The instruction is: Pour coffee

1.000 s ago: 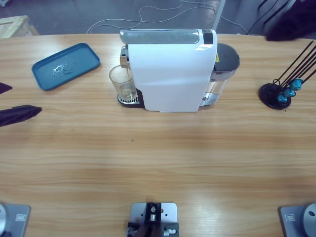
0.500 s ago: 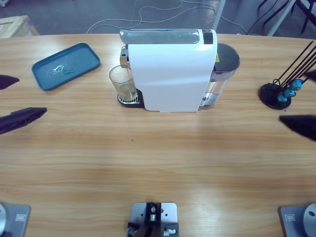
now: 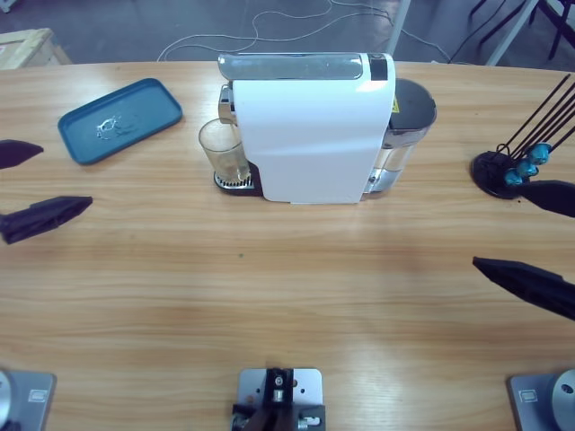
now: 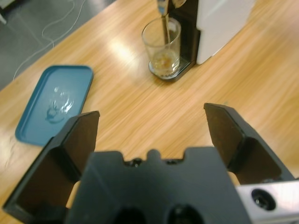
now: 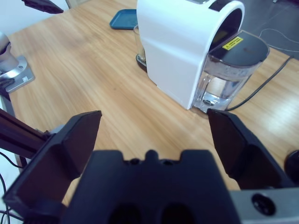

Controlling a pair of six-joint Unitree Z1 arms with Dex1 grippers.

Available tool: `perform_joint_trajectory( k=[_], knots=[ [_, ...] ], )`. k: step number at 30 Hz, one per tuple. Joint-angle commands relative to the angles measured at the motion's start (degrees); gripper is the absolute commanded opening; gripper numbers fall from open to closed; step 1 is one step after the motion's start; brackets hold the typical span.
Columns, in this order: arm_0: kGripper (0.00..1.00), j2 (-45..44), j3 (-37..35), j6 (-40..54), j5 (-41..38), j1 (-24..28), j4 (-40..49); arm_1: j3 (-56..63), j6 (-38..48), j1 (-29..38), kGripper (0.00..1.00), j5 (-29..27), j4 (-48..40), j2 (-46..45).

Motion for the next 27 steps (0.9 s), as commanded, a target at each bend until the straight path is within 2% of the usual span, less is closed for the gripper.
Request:
perform_joint_trajectory(
  k=[1,8,27],
  knots=[
    [0.959,1.75,2.89,-4.31,7.96,-0.4,-0.52,2.97,1.46,0.42,1.0,0.27,-2.47,3.06],
    [0.968,1.8,3.3,-4.39,7.94,-0.4,-1.1,3.04,1.54,0.42,1.0,0.12,-4.03,5.87],
    [0.968,3.17,3.67,-4.39,7.96,-0.4,-1.93,3.83,1.98,0.42,1.0,-0.29,-4.17,3.25]
  ],
)
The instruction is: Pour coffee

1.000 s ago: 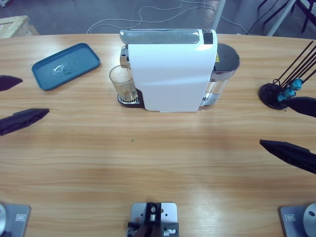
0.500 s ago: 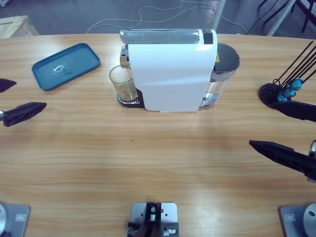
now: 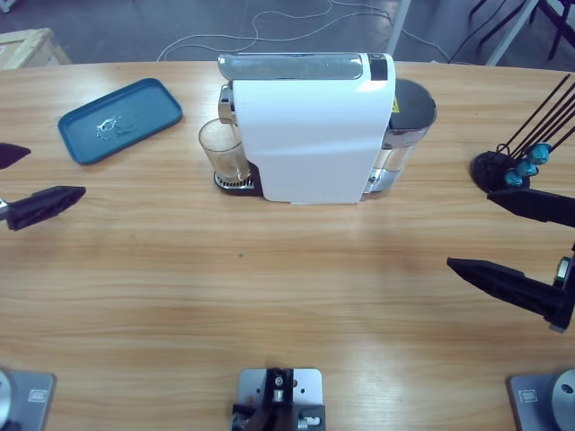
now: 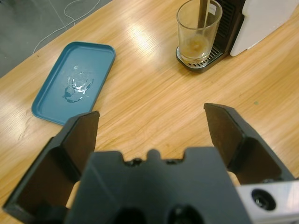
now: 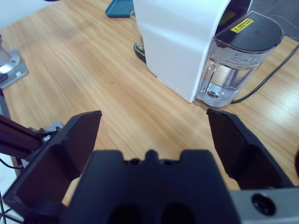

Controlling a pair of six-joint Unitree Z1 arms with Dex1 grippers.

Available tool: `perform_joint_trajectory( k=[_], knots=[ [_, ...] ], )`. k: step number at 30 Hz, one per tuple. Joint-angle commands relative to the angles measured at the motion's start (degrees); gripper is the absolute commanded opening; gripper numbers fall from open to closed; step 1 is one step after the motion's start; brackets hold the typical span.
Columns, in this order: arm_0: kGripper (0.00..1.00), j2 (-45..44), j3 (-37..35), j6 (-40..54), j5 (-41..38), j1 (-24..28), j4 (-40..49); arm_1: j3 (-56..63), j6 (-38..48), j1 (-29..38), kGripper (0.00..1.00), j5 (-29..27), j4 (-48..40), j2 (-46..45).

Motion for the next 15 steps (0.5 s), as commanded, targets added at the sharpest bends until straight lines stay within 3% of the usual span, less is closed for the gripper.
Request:
perform_joint_trajectory(
  k=[1,15],
  knots=[
    [0.968,1.98,2.36,-0.54,0.89,-0.4,-1.29,2.26,0.83,0.42,1.0,-0.33,-0.44,-1.35],
    [0.968,2.49,2.45,-0.54,0.8,-0.4,-1.43,2.34,1.0,0.42,1.0,-0.59,-0.44,-1.44]
  ],
)
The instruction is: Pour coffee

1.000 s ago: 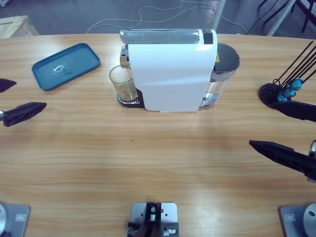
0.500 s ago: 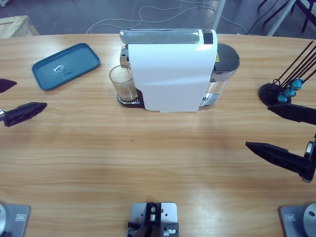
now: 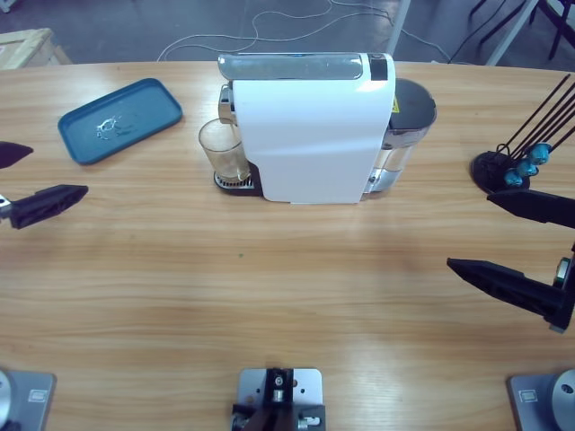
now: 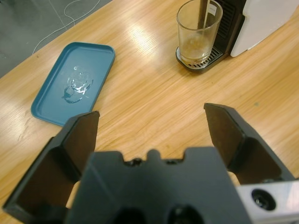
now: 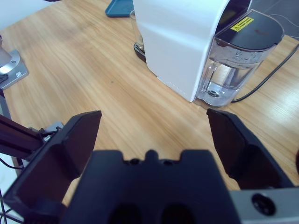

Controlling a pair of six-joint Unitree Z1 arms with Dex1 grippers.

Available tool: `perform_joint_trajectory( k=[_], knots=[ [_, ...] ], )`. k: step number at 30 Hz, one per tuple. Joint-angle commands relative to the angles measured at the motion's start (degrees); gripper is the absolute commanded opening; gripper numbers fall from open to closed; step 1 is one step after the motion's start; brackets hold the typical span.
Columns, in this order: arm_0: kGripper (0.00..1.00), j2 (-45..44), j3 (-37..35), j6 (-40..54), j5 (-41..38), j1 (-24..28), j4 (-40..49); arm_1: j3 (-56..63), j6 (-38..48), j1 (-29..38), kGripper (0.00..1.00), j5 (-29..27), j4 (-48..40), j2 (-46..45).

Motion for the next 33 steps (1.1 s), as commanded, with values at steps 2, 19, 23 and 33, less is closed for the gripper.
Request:
perform_joint_trajectory(
  k=[2,19,23,33],
  knots=[
    [0.968,1.88,2.36,-0.54,0.8,-0.4,-0.79,2.24,0.74,0.42,1.0,-0.58,-0.44,-1.45],
    [0.968,2.05,2.38,-0.45,0.8,-0.4,-0.79,2.24,0.74,0.42,1.0,-0.67,-0.44,-1.57],
    [0.973,2.14,2.38,-0.45,0.71,-0.4,-0.79,2.24,0.74,0.42,1.0,-0.67,-0.44,-1.57],
    [0.987,1.77,2.71,-1.42,0.29,-0.4,-2.05,2.33,0.74,0.42,1.0,-0.67,-0.42,-1.83]
  ],
)
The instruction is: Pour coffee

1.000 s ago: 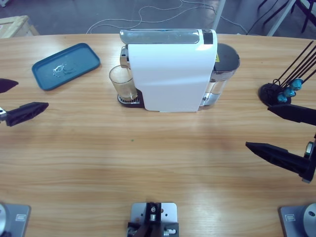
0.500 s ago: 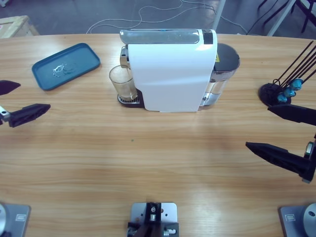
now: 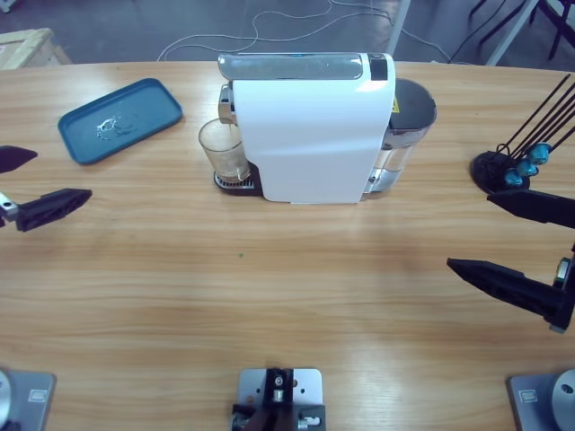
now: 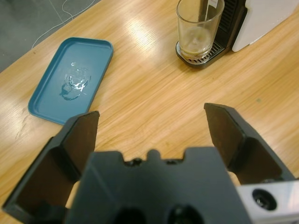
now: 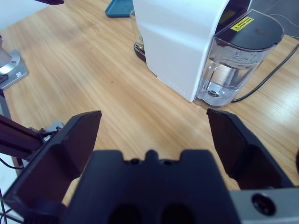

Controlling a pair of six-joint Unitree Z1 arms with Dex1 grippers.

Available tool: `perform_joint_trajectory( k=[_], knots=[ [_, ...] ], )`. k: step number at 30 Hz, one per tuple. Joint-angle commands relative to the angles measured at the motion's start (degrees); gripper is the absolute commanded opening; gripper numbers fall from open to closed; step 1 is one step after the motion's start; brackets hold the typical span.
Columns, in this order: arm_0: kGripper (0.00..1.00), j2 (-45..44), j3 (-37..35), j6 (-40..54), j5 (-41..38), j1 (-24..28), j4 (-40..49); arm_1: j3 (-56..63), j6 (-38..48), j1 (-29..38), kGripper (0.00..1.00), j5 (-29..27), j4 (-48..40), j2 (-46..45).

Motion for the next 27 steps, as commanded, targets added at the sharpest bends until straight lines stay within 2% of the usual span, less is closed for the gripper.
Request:
perform_joint_trajectory(
  k=[1,9,13,19,22,27],
  knots=[
    [0.987,0.83,2.57,-1.5,0.15,-0.4,-2.27,2.29,0.69,0.42,1.0,-0.62,-0.41,-1.79],
    [0.982,1.62,0.73,1.24,-4.7,-0.4,-5.96,0.11,0.69,0.42,1.0,-1.04,-0.09,-0.01],
    [0.979,10.41,0.25,2.5,-5.09,-0.4,-12.76,0.1,0.46,0.42,1.0,-1.53,-0.06,2.1],
    [0.977,27.36,0.09,3.58,-5.07,-0.4,-25.71,0.1,0.25,0.42,1.0,-1.42,1.22,-0.14],
    [0.979,31.93,-0.77,3.42,-6.74,-0.4,-30.28,0.55,0.25,0.37,1.0,-2.3,1.26,-0.38],
    [0.982,34.56,-3.26,2.54,-10.91,-0.4,-31.52,0.99,0.25,0.33,1.0,-3.02,1.24,-0.82]
  ],
)
